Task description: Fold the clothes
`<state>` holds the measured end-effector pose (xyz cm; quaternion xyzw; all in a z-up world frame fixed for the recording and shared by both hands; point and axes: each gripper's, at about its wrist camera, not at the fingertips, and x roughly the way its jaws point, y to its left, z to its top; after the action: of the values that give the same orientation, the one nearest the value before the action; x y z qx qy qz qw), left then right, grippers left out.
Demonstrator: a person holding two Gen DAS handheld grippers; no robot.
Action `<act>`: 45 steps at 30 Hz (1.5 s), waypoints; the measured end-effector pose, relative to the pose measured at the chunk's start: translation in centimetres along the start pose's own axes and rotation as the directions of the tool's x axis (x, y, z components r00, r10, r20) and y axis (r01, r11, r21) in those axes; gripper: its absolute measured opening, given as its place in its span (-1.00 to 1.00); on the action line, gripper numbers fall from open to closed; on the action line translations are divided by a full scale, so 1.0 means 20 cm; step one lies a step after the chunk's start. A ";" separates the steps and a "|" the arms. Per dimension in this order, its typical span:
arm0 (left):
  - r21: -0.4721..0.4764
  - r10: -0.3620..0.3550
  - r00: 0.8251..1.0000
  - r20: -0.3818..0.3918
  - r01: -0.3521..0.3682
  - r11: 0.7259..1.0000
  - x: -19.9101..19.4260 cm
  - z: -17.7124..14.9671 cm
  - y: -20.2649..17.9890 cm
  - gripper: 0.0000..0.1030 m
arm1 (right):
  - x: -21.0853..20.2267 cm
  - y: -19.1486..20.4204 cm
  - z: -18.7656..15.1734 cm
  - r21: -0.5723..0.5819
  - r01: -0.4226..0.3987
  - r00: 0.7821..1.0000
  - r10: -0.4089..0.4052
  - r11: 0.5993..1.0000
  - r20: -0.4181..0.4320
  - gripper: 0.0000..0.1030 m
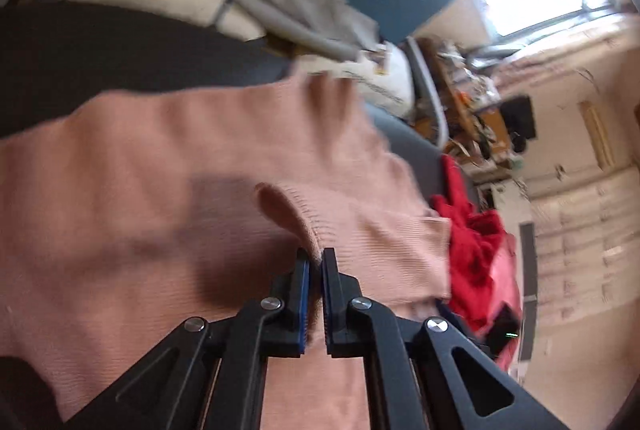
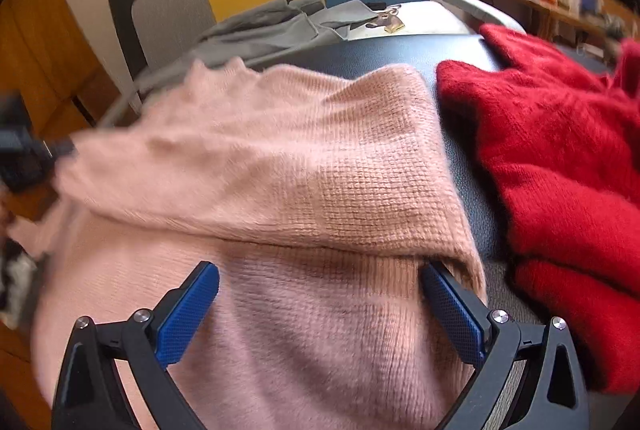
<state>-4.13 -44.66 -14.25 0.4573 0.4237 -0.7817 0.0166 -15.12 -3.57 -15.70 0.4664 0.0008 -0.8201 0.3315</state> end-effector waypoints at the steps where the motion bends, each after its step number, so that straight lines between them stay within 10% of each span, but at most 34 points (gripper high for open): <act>1: -0.002 0.014 1.000 0.011 -0.014 1.000 0.00 -0.02 0.04 -0.92 | -0.03 -0.01 0.00 0.023 -0.022 1.000 0.021 0.999 0.012 0.99; 12: -0.022 0.010 0.999 0.033 -0.009 1.000 0.02 -0.07 0.17 -0.91 | -0.02 -0.06 0.17 0.194 -0.185 0.981 0.168 0.963 0.099 0.99; 26: -0.055 -0.006 1.000 0.014 0.007 0.998 0.10 -0.12 0.27 -0.88 | 0.19 0.10 0.15 0.001 0.059 0.998 -0.059 0.998 -0.021 0.98; 33: 0.048 0.034 0.988 0.149 -0.041 0.998 -0.08 -0.10 0.14 -0.82 | 0.12 0.17 0.27 -0.040 0.080 0.996 -0.078 0.996 0.047 0.97; 45: 0.317 0.147 0.988 0.056 -0.157 0.935 0.24 -0.17 -0.13 -0.78 | 0.42 0.04 0.60 -0.007 -0.022 0.997 0.022 1.000 -0.071 0.97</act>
<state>-5.67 -38.82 -16.84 0.4728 0.2541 -0.8437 0.0090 -26.66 -12.48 -15.12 0.4940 0.0108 -0.7993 0.3421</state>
